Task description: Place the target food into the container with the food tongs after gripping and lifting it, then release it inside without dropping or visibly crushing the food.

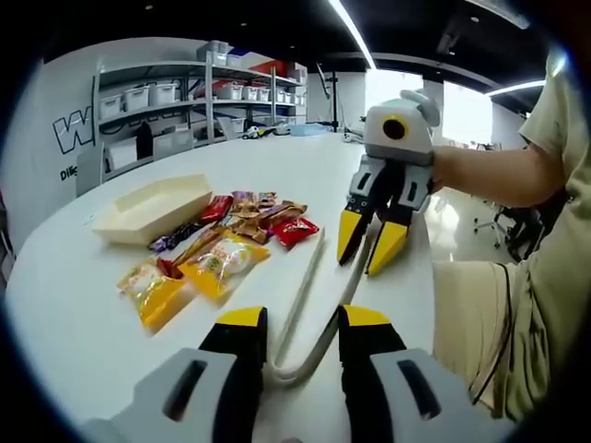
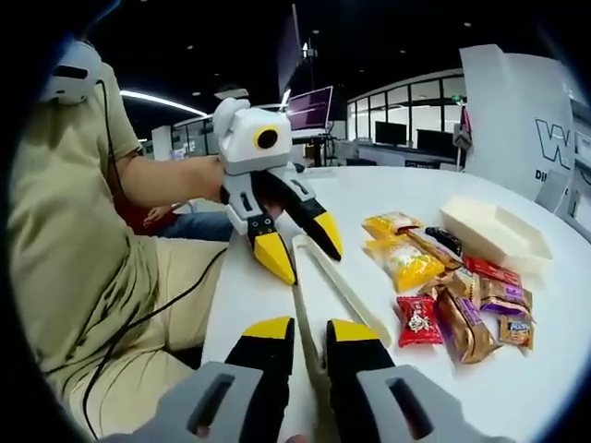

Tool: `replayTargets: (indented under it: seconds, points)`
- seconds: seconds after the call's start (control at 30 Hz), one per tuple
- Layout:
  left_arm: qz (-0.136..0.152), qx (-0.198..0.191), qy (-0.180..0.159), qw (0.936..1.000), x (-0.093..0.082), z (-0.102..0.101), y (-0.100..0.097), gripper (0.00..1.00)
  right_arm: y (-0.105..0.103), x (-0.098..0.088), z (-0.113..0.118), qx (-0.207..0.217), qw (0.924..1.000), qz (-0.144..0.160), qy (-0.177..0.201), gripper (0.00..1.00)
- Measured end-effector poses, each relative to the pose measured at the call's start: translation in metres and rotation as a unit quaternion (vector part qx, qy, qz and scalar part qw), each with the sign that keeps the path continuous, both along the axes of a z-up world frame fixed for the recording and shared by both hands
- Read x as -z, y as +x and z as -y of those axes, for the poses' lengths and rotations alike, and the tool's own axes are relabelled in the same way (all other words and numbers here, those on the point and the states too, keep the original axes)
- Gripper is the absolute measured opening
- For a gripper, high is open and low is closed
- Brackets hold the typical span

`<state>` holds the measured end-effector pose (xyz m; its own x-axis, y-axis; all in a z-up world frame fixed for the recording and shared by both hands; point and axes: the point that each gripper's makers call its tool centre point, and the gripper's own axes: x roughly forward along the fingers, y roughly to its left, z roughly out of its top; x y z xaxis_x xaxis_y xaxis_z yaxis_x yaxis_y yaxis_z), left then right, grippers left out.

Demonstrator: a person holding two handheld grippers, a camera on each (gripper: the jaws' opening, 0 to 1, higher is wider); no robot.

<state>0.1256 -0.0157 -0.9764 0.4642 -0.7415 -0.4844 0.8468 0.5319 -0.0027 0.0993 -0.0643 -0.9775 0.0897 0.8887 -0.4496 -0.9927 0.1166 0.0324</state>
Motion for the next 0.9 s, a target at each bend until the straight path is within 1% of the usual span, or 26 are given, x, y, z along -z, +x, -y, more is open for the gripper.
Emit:
replayTargets:
  seconds: [0.27,0.73,0.87,0.9]
  points:
    - [0.003,0.002,-0.002,1.0000,-0.0002,0.0000,0.0003,0.30,0.0003,0.0007,-0.0006,-0.010,0.9999,0.009,-0.007,0.03]
    - [0.003,0.006,0.002,1.0000,-0.0002,-0.0005,0.0008,0.30,-0.0009,0.0014,0.0035,-0.029,0.9991,0.028,-0.014,0.00]
    - [0.007,0.005,0.003,1.0000,-0.0005,-0.0014,0.0020,0.31,-0.0048,0.0019,0.0033,-0.042,0.9988,0.022,-0.010,0.00]
    - [0.006,0.005,0.003,1.0000,-0.0004,-0.0017,0.0021,0.31,-0.0057,0.0014,0.0028,-0.045,0.9986,0.026,-0.009,0.00]
